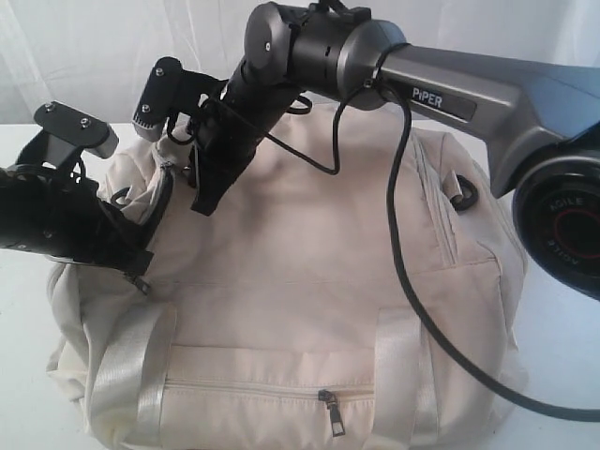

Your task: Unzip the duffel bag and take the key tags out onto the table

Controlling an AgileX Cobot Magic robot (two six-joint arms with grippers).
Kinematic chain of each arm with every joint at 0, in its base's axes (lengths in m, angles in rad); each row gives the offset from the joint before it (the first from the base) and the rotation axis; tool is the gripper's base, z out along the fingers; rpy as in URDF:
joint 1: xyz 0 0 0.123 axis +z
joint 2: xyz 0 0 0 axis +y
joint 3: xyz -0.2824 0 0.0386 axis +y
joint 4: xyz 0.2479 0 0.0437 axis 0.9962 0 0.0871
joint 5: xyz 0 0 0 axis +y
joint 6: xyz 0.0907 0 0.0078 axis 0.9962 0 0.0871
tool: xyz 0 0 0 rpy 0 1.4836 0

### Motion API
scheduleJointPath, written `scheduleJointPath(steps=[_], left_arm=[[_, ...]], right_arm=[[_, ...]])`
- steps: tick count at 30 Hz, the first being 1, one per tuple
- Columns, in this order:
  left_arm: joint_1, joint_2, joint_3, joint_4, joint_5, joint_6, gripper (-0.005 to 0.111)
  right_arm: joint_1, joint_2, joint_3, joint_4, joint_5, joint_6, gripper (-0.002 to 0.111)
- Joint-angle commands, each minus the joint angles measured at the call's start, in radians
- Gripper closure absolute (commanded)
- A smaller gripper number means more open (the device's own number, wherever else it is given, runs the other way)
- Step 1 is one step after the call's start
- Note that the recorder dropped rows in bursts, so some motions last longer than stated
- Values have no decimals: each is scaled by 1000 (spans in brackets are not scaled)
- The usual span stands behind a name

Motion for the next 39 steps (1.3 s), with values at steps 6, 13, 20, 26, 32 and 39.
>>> scheduleJointPath(steps=[6,13,20,26,32,39], left_arm=[[-8,-8,11,-10,71,6,107],[-8,-8,11,-10,87,14,107],[-8,-8,11,-10,127,14,107],[-8,-8,11,-26,163,14,107],[-8,-8,11,-26,212,14,107],[-8,-10,11,-37,235,14,107]], right_arm=[[-1,-14,0,-45,-17,80,108],[-1,-29,0,-38,-84,132,108],[-1,-29,0,-38,-203,213,108],[-1,-26,0,-41,-310,230,108],[-1,-26,0,-60,-406,253,108],[-1,-23,-2,-106,-460,282,108]])
